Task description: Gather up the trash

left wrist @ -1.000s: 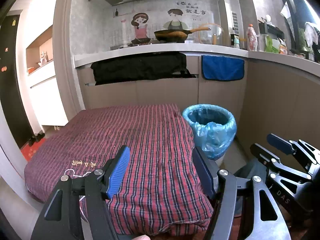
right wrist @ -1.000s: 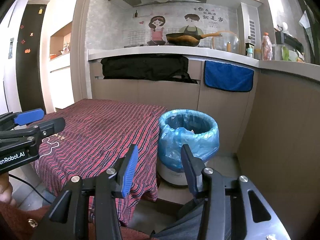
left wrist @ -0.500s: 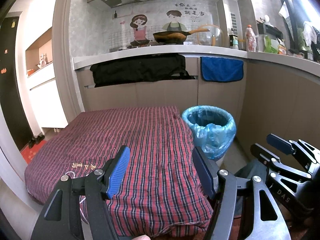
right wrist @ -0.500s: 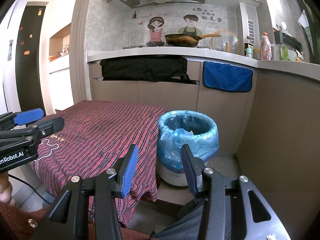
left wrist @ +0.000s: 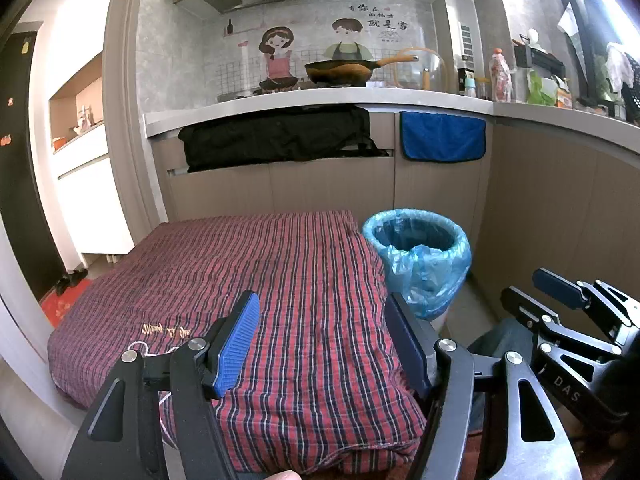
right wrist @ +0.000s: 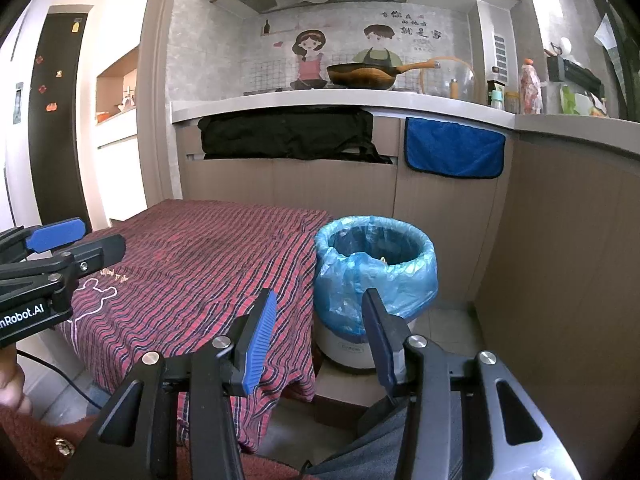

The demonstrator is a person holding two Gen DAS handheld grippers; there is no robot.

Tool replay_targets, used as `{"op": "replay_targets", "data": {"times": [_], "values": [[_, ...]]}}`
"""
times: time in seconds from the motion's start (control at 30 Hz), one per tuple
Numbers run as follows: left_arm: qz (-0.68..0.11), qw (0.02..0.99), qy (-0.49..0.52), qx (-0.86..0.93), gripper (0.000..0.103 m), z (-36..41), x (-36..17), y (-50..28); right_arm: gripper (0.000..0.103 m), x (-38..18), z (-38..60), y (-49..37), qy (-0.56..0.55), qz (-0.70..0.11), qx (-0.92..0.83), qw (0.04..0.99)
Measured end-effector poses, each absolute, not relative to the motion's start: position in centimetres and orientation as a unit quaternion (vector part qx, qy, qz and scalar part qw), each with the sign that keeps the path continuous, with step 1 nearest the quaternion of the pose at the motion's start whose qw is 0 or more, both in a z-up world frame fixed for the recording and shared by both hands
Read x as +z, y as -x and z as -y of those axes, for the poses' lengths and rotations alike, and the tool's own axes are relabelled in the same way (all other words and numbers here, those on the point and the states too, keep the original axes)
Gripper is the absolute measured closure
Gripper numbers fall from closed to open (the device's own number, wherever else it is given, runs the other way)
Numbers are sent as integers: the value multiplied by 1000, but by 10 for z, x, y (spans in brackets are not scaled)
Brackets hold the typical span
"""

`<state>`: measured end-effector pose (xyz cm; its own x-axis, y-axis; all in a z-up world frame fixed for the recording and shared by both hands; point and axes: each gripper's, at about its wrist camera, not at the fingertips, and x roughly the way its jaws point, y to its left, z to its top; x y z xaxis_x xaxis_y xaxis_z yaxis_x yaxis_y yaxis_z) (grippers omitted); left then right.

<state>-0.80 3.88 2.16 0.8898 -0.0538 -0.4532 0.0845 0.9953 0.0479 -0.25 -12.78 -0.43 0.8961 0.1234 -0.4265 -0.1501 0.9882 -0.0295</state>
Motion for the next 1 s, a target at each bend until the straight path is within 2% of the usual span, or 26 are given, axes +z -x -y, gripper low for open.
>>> {"op": "replay_targets", "data": {"times": [1.0], "values": [[-239, 969, -30, -47, 38, -42, 13, 6, 61, -3, 127, 3, 30, -221, 70, 972]]}}
